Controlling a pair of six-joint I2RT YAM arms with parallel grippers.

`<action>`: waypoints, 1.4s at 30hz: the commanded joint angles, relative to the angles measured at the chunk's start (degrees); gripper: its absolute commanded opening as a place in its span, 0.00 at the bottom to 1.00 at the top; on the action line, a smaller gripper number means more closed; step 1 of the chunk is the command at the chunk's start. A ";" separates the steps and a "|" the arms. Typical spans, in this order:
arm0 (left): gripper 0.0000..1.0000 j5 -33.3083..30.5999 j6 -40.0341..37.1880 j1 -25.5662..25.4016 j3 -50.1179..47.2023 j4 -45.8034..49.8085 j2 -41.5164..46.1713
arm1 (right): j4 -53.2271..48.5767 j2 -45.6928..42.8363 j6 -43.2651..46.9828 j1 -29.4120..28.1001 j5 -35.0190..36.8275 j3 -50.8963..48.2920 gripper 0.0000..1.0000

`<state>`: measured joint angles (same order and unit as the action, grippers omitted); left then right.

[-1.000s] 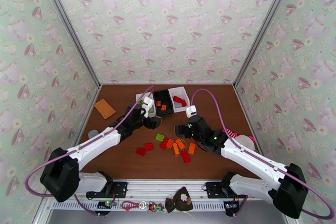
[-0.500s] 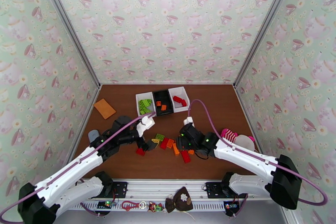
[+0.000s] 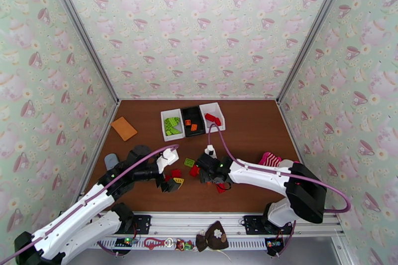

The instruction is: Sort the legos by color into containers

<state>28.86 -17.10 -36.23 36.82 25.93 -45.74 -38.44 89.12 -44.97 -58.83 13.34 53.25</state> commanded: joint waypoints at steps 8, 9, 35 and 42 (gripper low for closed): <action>0.99 2.02 1.72 -0.27 -1.18 -1.67 0.12 | 3.25 5.91 -0.91 -0.23 -2.46 2.82 0.50; 0.99 2.06 1.65 -0.30 -1.29 -1.73 0.12 | 3.40 6.20 -0.92 -0.23 -2.38 2.74 0.49; 1.00 -2.21 6.88 -0.35 -2.02 -6.60 1.52 | 1.05 4.40 9.02 1.67 6.59 17.49 0.23; 1.00 -4.98 8.39 -0.49 -3.07 -8.78 2.49 | 5.08 11.69 17.66 7.24 4.41 28.29 0.23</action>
<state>25.87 -10.20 -36.38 34.70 19.44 -44.25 -35.24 97.78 -33.06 -53.34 17.28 77.91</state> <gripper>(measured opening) 0.998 0.258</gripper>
